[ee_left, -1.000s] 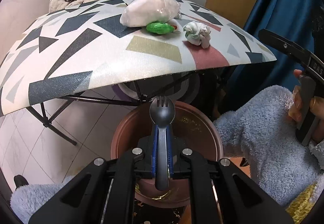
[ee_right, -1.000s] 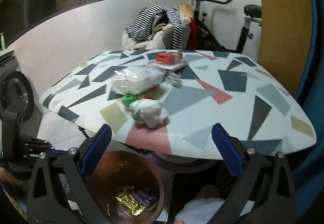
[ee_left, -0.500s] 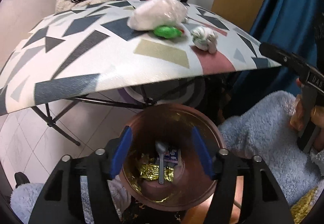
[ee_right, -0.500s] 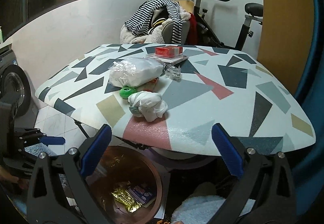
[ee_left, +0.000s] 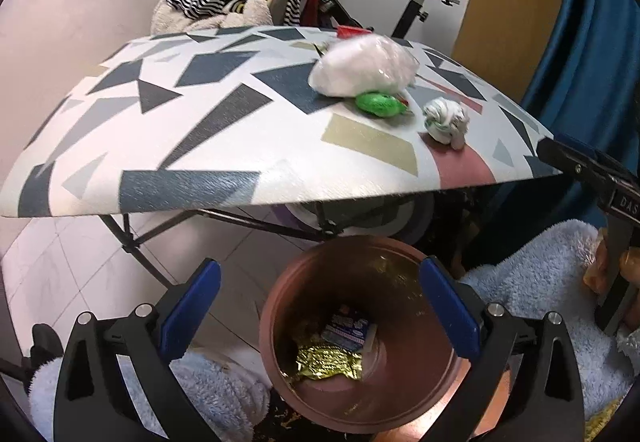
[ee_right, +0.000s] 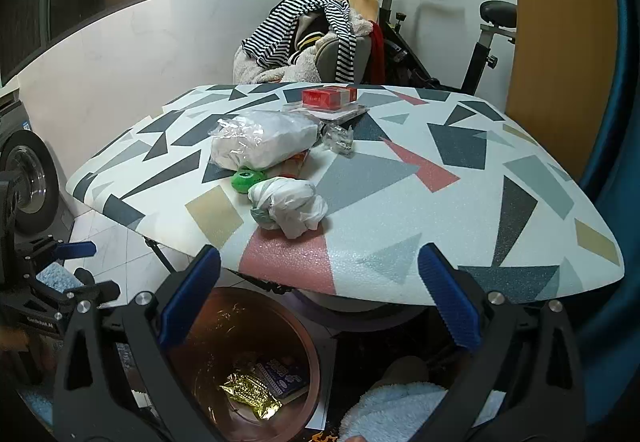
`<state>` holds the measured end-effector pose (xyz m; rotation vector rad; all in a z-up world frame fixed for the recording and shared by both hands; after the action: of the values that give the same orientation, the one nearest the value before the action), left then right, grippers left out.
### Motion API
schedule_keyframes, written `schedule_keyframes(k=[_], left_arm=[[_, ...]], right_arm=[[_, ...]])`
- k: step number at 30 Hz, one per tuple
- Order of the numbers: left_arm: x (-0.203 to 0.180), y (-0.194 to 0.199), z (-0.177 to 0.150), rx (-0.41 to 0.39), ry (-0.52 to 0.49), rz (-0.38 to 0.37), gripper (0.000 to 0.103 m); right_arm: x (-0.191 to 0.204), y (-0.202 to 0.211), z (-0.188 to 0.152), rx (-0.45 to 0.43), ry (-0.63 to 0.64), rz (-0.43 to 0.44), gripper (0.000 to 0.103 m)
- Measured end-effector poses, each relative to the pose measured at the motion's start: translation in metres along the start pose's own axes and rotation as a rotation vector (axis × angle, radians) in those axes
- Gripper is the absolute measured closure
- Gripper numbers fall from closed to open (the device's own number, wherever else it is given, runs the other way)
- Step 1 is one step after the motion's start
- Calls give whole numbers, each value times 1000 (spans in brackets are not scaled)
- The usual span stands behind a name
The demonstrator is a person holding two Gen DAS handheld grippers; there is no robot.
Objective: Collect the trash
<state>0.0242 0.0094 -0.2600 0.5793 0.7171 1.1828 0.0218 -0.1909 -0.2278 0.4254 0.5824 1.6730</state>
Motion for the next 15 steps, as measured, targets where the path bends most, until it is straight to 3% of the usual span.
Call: schedule_keyframes(k=[15], left_arm=[[7, 29, 35, -160, 13, 44, 6]], right_arm=[[-1, -4, 1, 18, -13, 37, 6]])
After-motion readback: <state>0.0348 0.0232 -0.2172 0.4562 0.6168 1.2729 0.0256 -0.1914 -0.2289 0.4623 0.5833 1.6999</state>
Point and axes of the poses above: each gripper's, at about its wrist camera, not at the fingertips, and y roughly against the way its jaws point, x to its left, z to its top, the point moved 4 cm from there along -y, roughly the way its jaws point, and after that the axes turned 8 degrees about y, right-handed, at the moved point
